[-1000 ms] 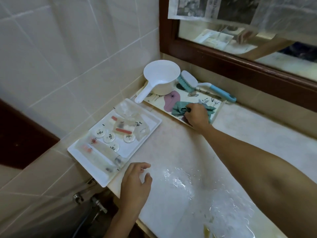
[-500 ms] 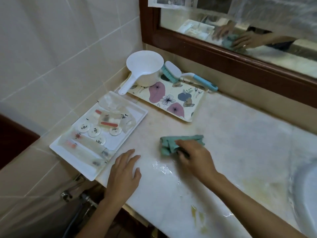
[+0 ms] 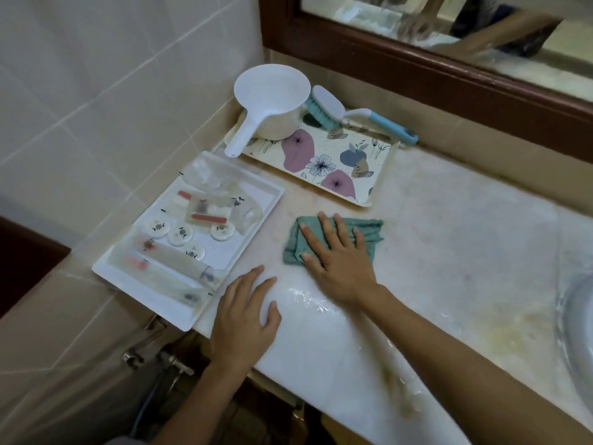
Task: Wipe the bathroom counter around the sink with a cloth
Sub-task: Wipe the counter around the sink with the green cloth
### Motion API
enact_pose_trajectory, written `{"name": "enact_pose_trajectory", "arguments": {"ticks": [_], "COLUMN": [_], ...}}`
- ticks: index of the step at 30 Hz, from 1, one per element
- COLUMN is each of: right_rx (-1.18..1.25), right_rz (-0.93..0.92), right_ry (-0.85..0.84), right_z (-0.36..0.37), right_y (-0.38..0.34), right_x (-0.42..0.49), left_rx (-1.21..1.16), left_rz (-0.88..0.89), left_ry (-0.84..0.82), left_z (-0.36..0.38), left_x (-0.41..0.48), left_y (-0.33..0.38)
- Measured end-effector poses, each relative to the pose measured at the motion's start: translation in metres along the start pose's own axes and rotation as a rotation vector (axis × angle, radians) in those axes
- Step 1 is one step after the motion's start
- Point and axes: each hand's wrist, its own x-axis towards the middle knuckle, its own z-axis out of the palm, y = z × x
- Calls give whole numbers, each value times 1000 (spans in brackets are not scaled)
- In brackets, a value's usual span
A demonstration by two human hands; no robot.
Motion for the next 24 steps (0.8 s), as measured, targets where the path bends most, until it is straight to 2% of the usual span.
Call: {"name": "enact_pose_trajectory", "arguments": {"ticks": [2, 5, 8, 11, 13, 16, 17, 19, 21, 24], "right_rx": [37, -9, -95, -85, -15, 155, 195, 175, 100, 1], "right_rz": [76, 3, -47, 156, 337, 609, 646, 563, 376, 176], "right_ry": [7, 30, 15, -22, -19, 44, 66, 82, 90, 87], "right_z": [8, 21, 23, 2, -10, -11, -8, 8, 27, 43], "right_y": [-26, -41, 7, 78, 100, 74, 55, 4, -46, -57], "right_x": [-2, -50, -108, -115, -92, -53, -48, -56, -91, -154], "left_rx": [14, 18, 5, 16, 25, 14, 11, 7, 11, 7], "left_rz": [4, -6, -18, -15, -15, -17, -13, -14, -7, 13], "left_ry": [3, 13, 6, -1, -5, 7, 6, 3, 0, 6], "left_z": [2, 1, 1, 3, 3, 2, 3, 3, 4, 3], "left_x": [-1, -1, -1, -1, -2, -1, -1, -1, -1, 0], "left_y": [-1, 0, 1, -1, 0, 1, 1, 0, 0, -1]}}
